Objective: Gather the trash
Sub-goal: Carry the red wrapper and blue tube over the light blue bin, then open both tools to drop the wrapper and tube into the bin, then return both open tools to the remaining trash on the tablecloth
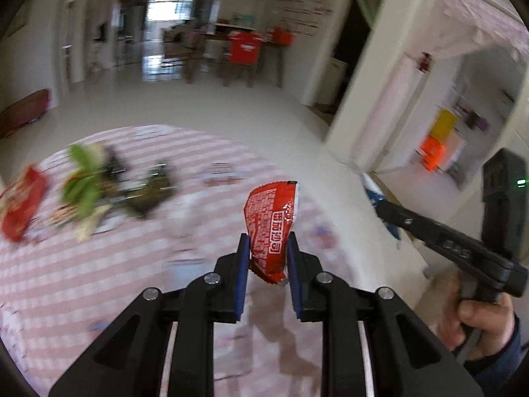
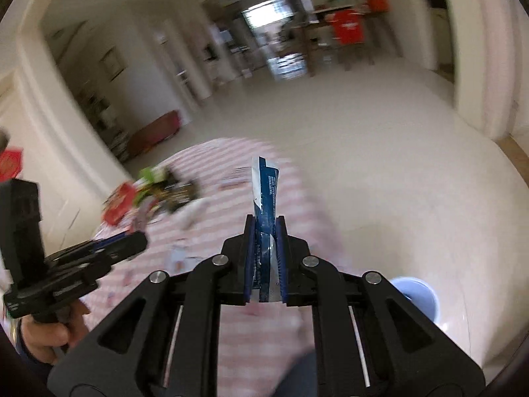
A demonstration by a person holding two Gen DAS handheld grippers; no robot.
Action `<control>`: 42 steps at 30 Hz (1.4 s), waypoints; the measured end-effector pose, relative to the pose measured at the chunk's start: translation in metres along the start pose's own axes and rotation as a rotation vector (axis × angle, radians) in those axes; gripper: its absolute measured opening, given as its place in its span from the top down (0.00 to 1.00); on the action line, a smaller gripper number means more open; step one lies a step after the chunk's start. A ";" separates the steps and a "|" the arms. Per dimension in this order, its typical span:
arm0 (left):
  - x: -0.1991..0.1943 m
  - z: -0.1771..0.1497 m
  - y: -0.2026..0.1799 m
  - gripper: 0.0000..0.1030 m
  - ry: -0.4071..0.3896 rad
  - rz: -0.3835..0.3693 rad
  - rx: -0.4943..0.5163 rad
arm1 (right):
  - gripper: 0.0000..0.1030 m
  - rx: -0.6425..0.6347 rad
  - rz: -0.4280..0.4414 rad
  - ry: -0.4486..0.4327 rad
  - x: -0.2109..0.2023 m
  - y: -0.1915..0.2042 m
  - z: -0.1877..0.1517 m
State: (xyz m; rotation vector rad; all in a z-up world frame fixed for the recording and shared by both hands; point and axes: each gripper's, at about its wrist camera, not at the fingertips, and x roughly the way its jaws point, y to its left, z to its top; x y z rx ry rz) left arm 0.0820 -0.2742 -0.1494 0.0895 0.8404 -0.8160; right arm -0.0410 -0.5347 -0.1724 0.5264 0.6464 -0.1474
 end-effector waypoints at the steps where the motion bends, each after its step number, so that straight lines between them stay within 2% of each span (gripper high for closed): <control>1: 0.008 0.002 -0.014 0.79 0.010 -0.022 0.018 | 0.88 0.035 -0.035 -0.001 -0.003 -0.020 -0.001; 6: 0.056 0.007 -0.079 0.79 0.076 -0.117 0.086 | 0.88 0.183 -0.157 0.051 -0.001 -0.101 -0.023; 10: 0.093 -0.001 -0.117 0.79 0.148 -0.160 0.120 | 0.88 0.279 -0.206 0.110 0.010 -0.148 -0.044; 18: 0.177 -0.021 -0.169 0.79 0.316 -0.157 0.195 | 0.87 0.362 -0.225 0.145 0.016 -0.190 -0.064; 20: 0.194 -0.025 -0.175 0.77 0.346 -0.148 0.209 | 0.85 0.378 -0.224 0.145 0.015 -0.197 -0.065; 21: 0.203 -0.027 -0.178 0.73 0.368 -0.154 0.214 | 0.85 0.390 -0.223 0.143 0.016 -0.200 -0.065; 22: 0.212 -0.028 -0.179 0.54 0.391 -0.151 0.219 | 0.77 0.414 -0.218 0.139 0.015 -0.205 -0.066; 23: 0.217 -0.029 -0.180 0.38 0.404 -0.143 0.217 | 0.46 0.429 -0.218 0.133 0.013 -0.207 -0.067; 24: 0.221 -0.028 -0.180 0.15 0.405 -0.135 0.208 | 0.32 0.446 -0.227 0.119 0.010 -0.208 -0.068; 25: 0.221 -0.026 -0.180 0.15 0.381 -0.115 0.202 | 0.29 0.457 -0.226 0.107 0.009 -0.216 -0.069; 27: 0.215 -0.022 -0.180 0.14 0.352 -0.130 0.203 | 0.22 0.469 -0.224 0.097 0.005 -0.218 -0.069; 29: 0.209 -0.019 -0.177 0.13 0.332 -0.121 0.207 | 0.09 0.476 -0.245 0.075 0.000 -0.217 -0.068; 31: 0.198 -0.014 -0.169 0.13 0.301 -0.119 0.201 | 0.06 0.485 -0.269 0.062 -0.003 -0.215 -0.067; 35: 0.174 -0.005 -0.159 0.11 0.250 -0.095 0.185 | 0.06 0.463 -0.312 0.057 -0.008 -0.205 -0.060; 42: 0.117 0.003 -0.142 0.09 0.132 -0.061 0.180 | 0.06 0.392 -0.313 0.013 -0.020 -0.169 -0.037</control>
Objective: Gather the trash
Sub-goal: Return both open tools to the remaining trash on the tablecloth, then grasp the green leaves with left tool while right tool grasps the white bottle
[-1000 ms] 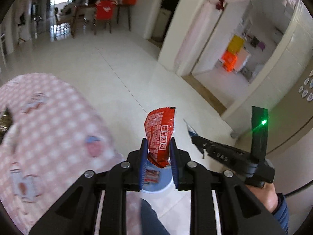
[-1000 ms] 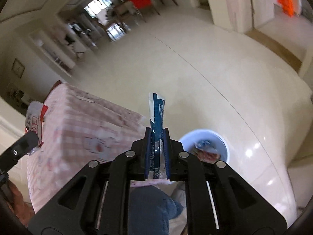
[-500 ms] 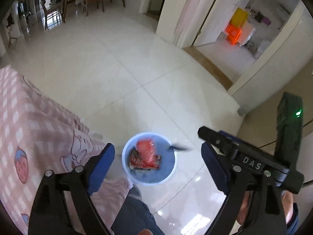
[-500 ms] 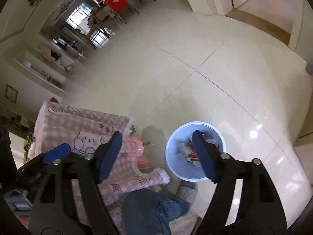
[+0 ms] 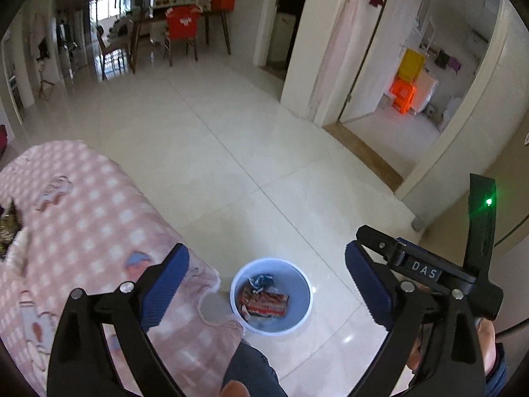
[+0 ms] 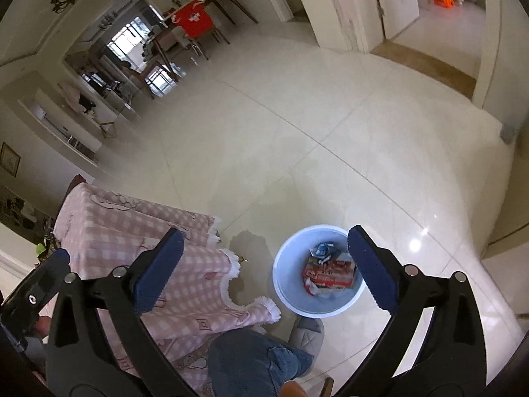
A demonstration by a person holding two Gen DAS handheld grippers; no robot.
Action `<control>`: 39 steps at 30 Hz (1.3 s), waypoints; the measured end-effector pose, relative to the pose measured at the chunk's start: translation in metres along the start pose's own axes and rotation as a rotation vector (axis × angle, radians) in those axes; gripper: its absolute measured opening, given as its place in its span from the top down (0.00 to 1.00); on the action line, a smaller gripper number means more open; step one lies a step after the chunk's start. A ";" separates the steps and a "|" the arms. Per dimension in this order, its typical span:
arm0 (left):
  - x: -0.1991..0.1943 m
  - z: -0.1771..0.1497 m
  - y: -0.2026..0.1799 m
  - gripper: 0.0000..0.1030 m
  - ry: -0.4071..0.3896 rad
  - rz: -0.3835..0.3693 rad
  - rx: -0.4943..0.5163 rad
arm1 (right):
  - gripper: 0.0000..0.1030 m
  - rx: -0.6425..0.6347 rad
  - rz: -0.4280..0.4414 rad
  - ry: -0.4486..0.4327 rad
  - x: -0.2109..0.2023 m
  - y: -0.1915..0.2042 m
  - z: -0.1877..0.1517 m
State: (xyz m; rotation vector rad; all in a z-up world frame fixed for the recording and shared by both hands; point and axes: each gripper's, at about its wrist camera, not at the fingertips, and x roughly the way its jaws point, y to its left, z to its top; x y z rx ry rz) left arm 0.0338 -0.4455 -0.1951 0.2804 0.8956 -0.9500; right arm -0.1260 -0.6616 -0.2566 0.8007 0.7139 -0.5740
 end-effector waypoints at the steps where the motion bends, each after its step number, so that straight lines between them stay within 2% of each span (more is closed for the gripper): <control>1: -0.009 -0.001 0.003 0.09 -0.017 0.007 -0.001 | 0.06 -0.011 0.003 -0.007 -0.003 0.008 0.001; 7: -0.073 -0.004 0.033 0.08 -0.177 0.119 -0.036 | 0.06 -0.119 0.050 -0.057 -0.029 0.069 0.008; 13: -0.130 -0.011 0.081 0.07 -0.269 0.234 -0.082 | 0.06 -0.271 0.124 -0.075 -0.043 0.158 -0.003; 19: -0.170 -0.027 0.141 0.07 -0.299 0.326 -0.157 | 0.06 -0.399 0.180 -0.057 -0.038 0.237 -0.026; 26: -0.203 -0.055 0.214 0.07 -0.333 0.435 -0.258 | 0.06 -0.517 0.204 -0.019 -0.018 0.307 -0.058; 29: -0.208 -0.071 0.251 0.07 -0.320 0.487 -0.311 | 0.06 -0.560 0.206 0.025 0.003 0.333 -0.077; 35: -0.208 -0.091 0.296 0.07 -0.280 0.532 -0.389 | 0.06 -0.605 0.204 0.100 0.043 0.370 -0.102; 36: -0.206 -0.091 0.300 0.07 -0.276 0.535 -0.389 | 0.08 -0.615 0.201 0.107 0.049 0.376 -0.106; 38: -0.203 -0.092 0.303 0.07 -0.269 0.538 -0.389 | 0.23 -0.641 0.180 0.122 0.061 0.389 -0.112; 39: -0.200 -0.092 0.307 0.07 -0.266 0.539 -0.392 | 0.27 -0.656 0.161 0.129 0.068 0.395 -0.115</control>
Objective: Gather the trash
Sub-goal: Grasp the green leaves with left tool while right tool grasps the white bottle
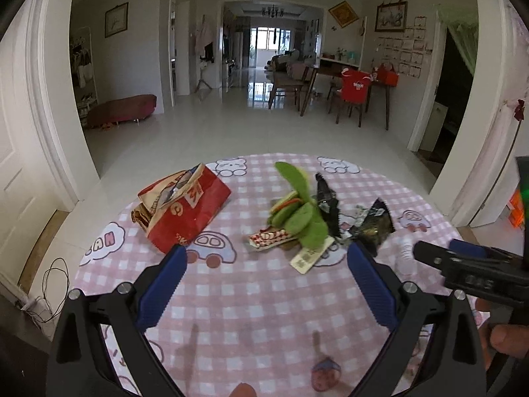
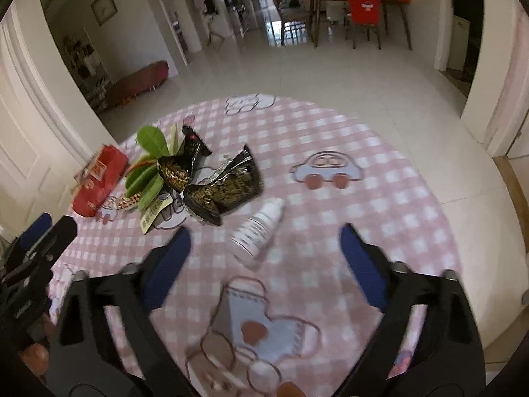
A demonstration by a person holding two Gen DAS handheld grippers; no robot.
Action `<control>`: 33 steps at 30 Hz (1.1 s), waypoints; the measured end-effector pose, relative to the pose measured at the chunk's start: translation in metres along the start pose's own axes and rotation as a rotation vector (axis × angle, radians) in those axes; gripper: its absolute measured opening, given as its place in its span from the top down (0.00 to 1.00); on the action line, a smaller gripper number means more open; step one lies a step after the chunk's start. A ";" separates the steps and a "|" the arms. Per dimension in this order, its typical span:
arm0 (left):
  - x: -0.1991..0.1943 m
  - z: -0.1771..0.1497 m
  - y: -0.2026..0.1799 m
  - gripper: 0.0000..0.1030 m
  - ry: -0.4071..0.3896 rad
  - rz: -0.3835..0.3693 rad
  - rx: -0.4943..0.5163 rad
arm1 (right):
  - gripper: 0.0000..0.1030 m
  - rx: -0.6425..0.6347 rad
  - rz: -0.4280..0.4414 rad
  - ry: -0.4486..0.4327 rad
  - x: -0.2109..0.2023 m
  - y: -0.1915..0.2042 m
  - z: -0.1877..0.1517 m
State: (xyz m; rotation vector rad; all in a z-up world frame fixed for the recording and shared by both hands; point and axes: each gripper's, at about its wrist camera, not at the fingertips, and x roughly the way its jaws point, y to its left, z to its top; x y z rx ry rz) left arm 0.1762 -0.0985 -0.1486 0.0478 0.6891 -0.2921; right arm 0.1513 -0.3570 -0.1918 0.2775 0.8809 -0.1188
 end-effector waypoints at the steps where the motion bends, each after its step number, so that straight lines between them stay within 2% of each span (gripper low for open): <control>1: 0.005 0.001 0.001 0.07 0.003 0.001 -0.001 | 0.35 -0.006 -0.007 0.007 0.003 0.001 0.000; 3: 0.015 0.003 0.005 0.07 0.012 0.004 -0.002 | 0.46 -0.020 -0.029 0.023 0.014 0.005 0.002; 5: 0.028 0.009 0.007 0.07 0.024 0.011 0.009 | 0.74 -0.036 -0.048 0.034 0.022 0.006 0.000; 11: 0.071 0.024 -0.008 0.07 0.066 0.013 0.111 | 0.76 -0.008 0.000 -0.002 0.010 -0.010 -0.007; 14: 0.102 0.028 -0.020 0.07 0.116 0.008 0.178 | 0.76 0.000 0.031 -0.018 0.000 -0.017 -0.008; 17: 0.124 0.030 -0.024 0.09 0.159 -0.013 0.191 | 0.76 -0.008 0.055 -0.041 -0.012 -0.020 -0.007; 18: 0.129 0.032 -0.023 0.31 0.170 -0.032 0.175 | 0.76 -0.009 0.060 -0.049 -0.016 -0.021 -0.007; 19: 0.133 0.033 -0.021 0.63 0.194 -0.072 0.147 | 0.76 -0.010 0.064 -0.054 -0.020 -0.022 -0.008; 21: 0.137 0.035 -0.017 0.74 0.228 -0.131 0.101 | 0.76 -0.008 0.067 -0.065 -0.028 -0.025 -0.008; 22: 0.137 0.034 -0.018 0.83 0.224 -0.133 0.104 | 0.76 -0.007 0.069 -0.069 -0.030 -0.026 -0.008; 27: 0.118 0.029 -0.012 0.87 0.185 -0.158 0.065 | 0.76 0.011 0.087 -0.087 -0.045 -0.033 -0.012; 33: 0.058 0.027 0.003 0.87 0.081 -0.189 -0.001 | 0.76 0.036 0.116 -0.128 -0.073 -0.047 -0.018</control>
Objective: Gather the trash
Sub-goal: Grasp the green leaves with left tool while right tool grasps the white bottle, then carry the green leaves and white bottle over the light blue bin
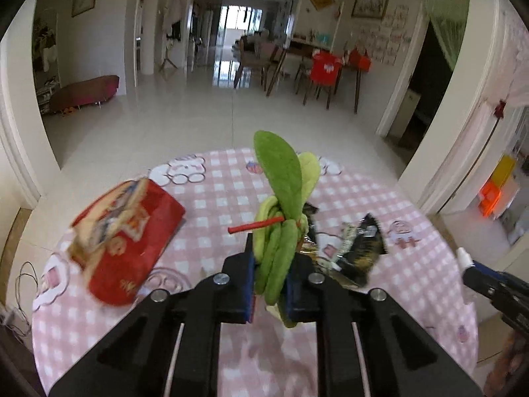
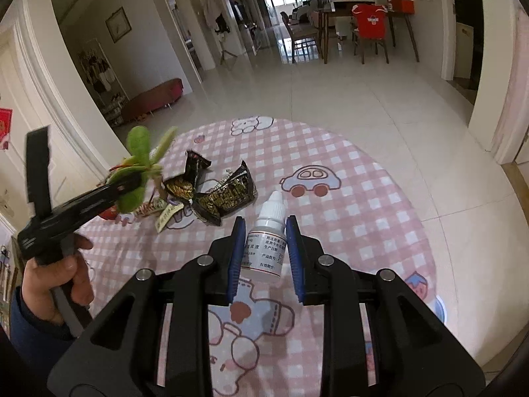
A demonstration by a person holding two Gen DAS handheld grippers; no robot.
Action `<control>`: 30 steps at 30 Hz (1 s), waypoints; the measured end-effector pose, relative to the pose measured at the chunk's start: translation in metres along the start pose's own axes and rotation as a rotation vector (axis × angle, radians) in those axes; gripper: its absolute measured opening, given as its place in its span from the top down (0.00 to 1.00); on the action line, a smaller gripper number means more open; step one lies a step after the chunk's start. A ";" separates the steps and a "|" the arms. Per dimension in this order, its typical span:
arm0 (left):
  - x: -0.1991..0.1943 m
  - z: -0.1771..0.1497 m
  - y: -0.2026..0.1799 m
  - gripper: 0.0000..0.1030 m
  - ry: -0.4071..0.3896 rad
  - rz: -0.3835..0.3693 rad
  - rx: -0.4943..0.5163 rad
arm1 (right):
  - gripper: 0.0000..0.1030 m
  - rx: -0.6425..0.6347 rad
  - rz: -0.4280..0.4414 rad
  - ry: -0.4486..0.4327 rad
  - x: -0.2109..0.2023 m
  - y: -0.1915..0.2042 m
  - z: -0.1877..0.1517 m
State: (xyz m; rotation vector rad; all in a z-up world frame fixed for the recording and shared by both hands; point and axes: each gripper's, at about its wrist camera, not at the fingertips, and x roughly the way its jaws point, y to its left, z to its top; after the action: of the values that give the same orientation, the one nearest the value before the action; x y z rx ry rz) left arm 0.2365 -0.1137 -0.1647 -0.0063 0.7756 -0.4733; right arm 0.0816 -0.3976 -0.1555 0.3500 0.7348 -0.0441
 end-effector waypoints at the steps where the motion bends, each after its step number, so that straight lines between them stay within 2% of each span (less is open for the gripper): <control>1: -0.009 -0.002 -0.001 0.87 -0.012 -0.004 -0.004 | 0.76 0.001 0.003 -0.006 -0.004 -0.002 -0.001; 11: -0.089 -0.011 -0.044 0.86 -0.117 -0.089 0.002 | 0.75 0.028 0.041 -0.078 -0.057 -0.028 -0.012; 16: -0.108 -0.017 -0.081 0.86 -0.119 -0.165 0.058 | 0.75 0.063 0.012 -0.122 -0.084 -0.054 -0.017; 22: -0.095 -0.042 -0.165 0.86 -0.048 -0.290 0.148 | 0.75 0.139 -0.052 -0.150 -0.110 -0.104 -0.033; 27: -0.071 -0.058 -0.242 0.86 0.023 -0.389 0.223 | 0.75 0.263 -0.146 -0.161 -0.131 -0.173 -0.054; 30: -0.052 -0.066 -0.283 0.85 0.073 -0.429 0.268 | 0.75 0.359 -0.210 -0.131 -0.132 -0.223 -0.070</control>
State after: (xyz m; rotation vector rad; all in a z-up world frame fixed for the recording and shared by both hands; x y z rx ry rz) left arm 0.0443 -0.3352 -0.1277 0.0961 0.7787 -0.9870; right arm -0.0985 -0.5951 -0.1823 0.6047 0.6303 -0.3973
